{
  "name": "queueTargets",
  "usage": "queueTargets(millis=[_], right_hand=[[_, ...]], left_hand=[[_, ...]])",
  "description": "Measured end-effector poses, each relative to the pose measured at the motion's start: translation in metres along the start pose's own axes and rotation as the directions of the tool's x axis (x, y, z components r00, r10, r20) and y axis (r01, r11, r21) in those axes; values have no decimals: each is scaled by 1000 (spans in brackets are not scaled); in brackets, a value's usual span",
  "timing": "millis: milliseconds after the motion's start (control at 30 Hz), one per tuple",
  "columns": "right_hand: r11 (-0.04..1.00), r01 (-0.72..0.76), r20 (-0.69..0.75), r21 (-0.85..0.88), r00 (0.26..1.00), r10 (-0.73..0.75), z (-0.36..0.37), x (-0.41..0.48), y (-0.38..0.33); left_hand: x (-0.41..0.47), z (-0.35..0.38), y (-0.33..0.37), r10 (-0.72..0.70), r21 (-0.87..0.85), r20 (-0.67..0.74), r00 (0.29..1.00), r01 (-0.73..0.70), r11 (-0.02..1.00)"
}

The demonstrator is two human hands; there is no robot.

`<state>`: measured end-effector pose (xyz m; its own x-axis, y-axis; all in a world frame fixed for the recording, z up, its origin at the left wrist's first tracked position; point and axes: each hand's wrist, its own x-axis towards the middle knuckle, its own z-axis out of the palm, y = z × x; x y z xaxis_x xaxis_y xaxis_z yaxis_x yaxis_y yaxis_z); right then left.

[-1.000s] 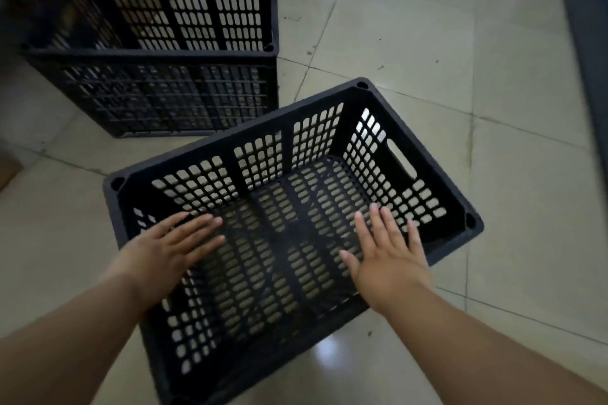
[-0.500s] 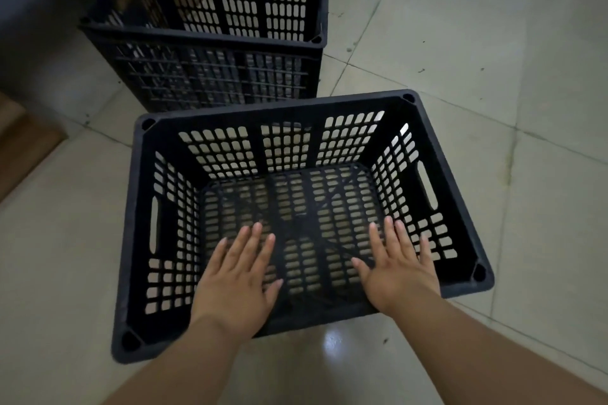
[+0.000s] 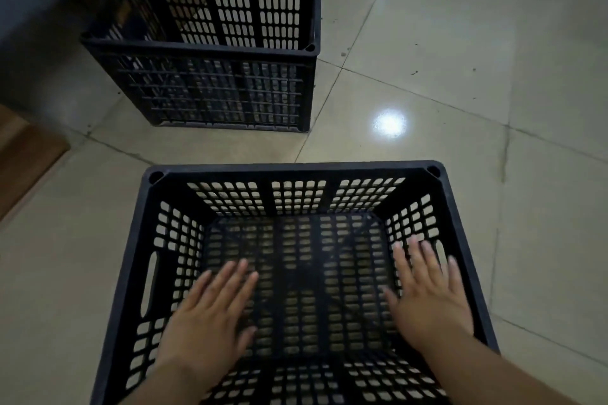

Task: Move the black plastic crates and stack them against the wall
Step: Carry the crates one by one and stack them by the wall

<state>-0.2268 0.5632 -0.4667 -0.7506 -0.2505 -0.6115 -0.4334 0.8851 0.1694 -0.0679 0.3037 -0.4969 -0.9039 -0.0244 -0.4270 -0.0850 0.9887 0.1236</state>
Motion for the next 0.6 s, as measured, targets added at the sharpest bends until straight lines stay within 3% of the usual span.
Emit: queueTargets(millis=[133, 267, 400, 600], right_hand=[[991, -68, -26, -114, 998, 66, -9, 16, 33], [981, -59, -67, -184, 997, 48, -8, 22, 46], [958, -25, -111, -286, 994, -7, -8, 35, 43], [916, 4, -81, -401, 996, -40, -8, 44, 41]], left_hand=[[-2, 2, -29, -155, 91, -125, 980, 167, 982], [1, -3, -48, -310, 284, -145, 940, 340, 897], [13, -11, -59, -400, 333, -90, 912, 407, 851], [22, -18, -78, -397, 377, -99, 912, 404, 833]])
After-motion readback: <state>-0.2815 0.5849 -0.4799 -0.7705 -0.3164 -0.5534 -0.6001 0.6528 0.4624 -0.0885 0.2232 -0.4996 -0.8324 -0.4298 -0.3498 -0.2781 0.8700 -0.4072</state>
